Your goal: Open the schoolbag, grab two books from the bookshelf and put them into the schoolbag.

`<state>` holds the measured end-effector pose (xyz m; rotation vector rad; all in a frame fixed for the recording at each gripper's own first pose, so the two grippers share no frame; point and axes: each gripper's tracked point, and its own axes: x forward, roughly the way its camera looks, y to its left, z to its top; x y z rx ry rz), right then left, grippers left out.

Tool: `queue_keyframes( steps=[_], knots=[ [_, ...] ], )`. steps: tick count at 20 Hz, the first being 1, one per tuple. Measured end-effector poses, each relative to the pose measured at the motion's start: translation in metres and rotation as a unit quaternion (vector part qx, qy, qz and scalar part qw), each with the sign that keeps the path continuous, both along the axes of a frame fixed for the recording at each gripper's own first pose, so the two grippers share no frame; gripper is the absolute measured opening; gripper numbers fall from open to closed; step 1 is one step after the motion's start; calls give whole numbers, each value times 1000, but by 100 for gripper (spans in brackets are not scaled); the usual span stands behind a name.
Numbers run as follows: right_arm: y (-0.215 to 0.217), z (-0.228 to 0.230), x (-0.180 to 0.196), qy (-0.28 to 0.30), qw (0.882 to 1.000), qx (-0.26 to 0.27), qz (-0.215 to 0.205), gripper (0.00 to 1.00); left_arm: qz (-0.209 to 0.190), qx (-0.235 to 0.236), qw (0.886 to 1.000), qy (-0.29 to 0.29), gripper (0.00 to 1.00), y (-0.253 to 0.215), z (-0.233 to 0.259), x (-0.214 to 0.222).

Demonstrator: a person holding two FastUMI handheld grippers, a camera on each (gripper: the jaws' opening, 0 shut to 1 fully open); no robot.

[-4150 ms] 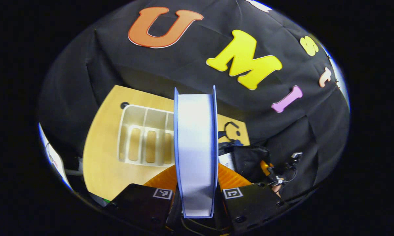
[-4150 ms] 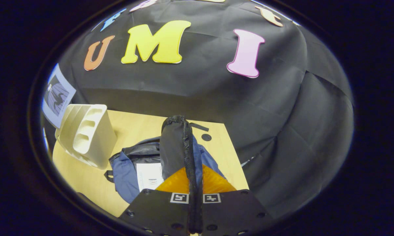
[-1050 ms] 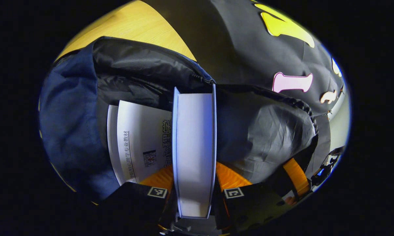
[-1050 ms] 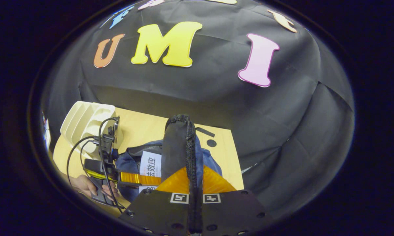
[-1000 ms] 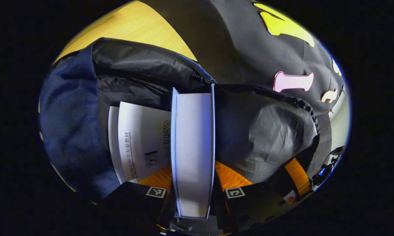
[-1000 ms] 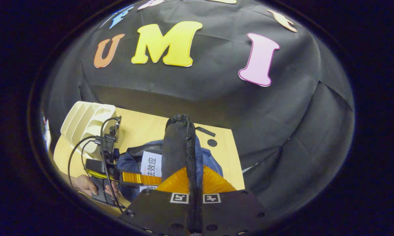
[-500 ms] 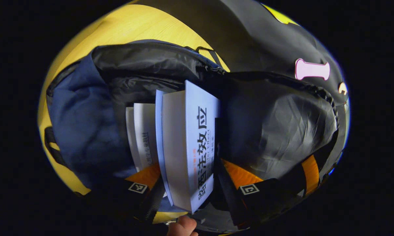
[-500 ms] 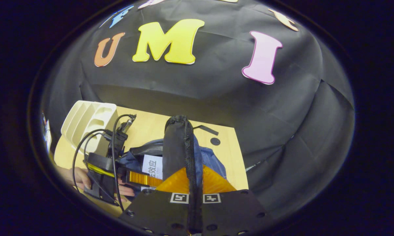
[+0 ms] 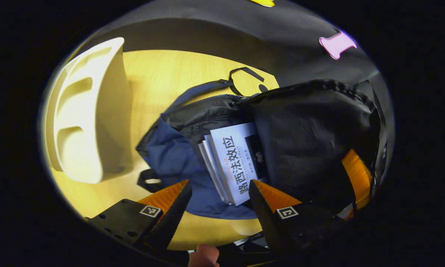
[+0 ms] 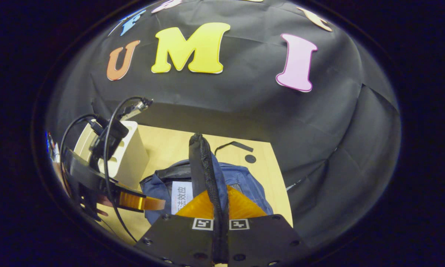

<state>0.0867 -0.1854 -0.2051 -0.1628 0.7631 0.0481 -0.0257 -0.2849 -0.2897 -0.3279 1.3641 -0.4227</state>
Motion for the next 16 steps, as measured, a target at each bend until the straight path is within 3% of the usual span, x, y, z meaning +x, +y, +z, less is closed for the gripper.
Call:
queue_keyframes(
  steps=[3, 9, 11, 16],
  knots=[
    [14, -2, -5, -1, 1000, 14, 2, 1, -13, 48, 998, -30, 98, 28, 14, 0],
    [61, -16, -24, 11, 999, 48, 16, 1, 36, 79, 985, -147, 97, 89, 73, 12],
    [78, -25, -32, 24, 998, 60, 20, 1, 62, 71, 974, -205, 97, 105, 102, 25],
    [115, -55, -46, 58, 995, 73, 29, 1, 131, 71, 932, -330, 96, 168, 170, 61]
  ],
)
